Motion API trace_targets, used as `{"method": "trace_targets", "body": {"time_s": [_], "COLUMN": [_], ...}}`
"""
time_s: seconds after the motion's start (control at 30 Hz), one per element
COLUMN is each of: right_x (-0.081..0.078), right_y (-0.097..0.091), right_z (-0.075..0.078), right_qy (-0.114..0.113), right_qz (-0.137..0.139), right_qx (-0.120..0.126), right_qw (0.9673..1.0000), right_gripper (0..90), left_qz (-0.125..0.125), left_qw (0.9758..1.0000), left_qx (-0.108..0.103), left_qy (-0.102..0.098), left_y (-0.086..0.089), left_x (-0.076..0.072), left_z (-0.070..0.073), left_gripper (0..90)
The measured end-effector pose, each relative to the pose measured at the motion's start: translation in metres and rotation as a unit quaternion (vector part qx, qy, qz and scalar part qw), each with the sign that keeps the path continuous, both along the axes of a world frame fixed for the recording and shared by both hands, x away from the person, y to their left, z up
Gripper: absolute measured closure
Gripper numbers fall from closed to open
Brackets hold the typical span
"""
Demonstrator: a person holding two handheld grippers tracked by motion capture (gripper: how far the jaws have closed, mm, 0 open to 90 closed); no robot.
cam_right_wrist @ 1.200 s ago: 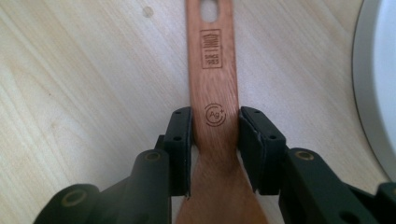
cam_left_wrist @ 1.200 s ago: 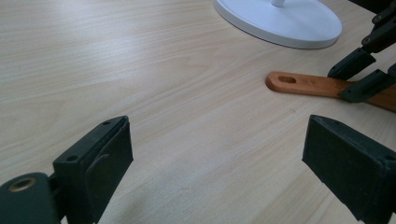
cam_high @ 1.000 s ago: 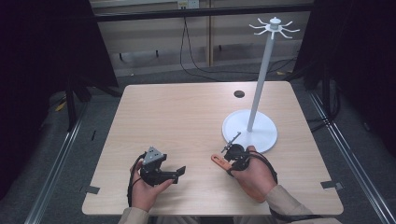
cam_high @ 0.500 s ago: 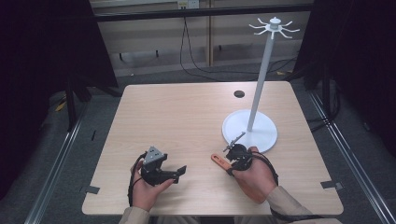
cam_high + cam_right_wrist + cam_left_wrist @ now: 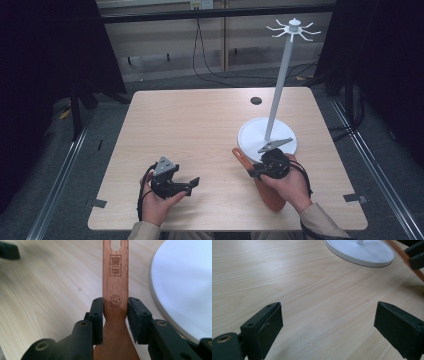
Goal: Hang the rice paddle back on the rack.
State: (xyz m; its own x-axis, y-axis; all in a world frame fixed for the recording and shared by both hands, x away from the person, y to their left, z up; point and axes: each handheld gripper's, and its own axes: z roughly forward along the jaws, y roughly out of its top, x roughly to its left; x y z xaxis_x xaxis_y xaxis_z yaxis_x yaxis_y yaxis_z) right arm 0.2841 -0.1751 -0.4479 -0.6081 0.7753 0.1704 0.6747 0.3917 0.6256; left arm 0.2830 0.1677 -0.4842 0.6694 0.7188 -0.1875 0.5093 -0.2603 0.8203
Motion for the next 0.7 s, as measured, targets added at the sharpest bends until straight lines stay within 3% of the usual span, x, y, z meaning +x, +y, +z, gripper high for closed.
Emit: {"method": "trace_targets", "body": {"time_s": [0.07,0.1,0.13,0.23,0.27,0.3,0.4,0.43,0.57,0.67,0.7], "right_x": [-0.002,-0.006,-0.006,-0.011,-0.011,-0.014,-0.016,-0.018,-0.020,-0.026,-0.026], "right_y": [-0.002,-0.005,-0.005,-0.014,-0.014,-0.018,-0.022,-0.027,-0.033,-0.039,-0.039], "right_z": [0.002,0.005,0.005,0.005,0.005,0.006,0.008,0.010,0.011,0.013,0.013], "right_qy": [-0.011,-0.029,-0.029,-0.050,-0.050,-0.069,-0.080,-0.093,-0.113,-0.147,-0.147], "right_qz": [-0.001,-0.007,-0.007,-0.022,-0.022,-0.029,-0.036,-0.043,-0.054,-0.062,-0.062], "right_qx": [0.008,0.018,0.018,0.055,0.055,0.073,0.085,0.100,0.115,0.135,0.135], "right_qw": [0.9999,0.9994,0.9994,0.9970,0.9970,0.9945,0.9925,0.9897,0.9854,0.9778,0.9778], "right_gripper": [66.9,66.9,66.9,66.9,66.9,66.9,66.9,66.9,66.9,66.9,66.9], "left_qz": [-0.001,-0.003,-0.003,-0.004,-0.004,-0.001,-0.003,-0.003,-0.001,-0.003,-0.003], "left_qw": [1.0000,1.0000,1.0000,1.0000,1.0000,1.0000,1.0000,1.0000,1.0000,1.0000,1.0000], "left_qx": [0.004,0.004,0.004,0.004,0.004,-0.003,0.001,0.001,-0.001,0.001,0.001], "left_qy": [-0.001,0.001,0.001,-0.001,-0.001,0.000,0.000,0.001,-0.001,-0.001,-0.001], "left_y": [0.000,0.000,0.000,0.000,0.000,-0.001,-0.001,-0.001,-0.002,-0.002,-0.002], "left_x": [0.000,0.000,0.000,0.000,0.000,-0.001,0.000,0.000,-0.001,-0.001,-0.001], "left_z": [0.000,-0.001,-0.001,0.000,0.000,0.000,0.000,0.000,0.001,0.001,0.001], "left_gripper": [8.3,8.3,8.3,8.3,8.3,8.3,8.3,8.3,8.3,8.1,7.7]}}
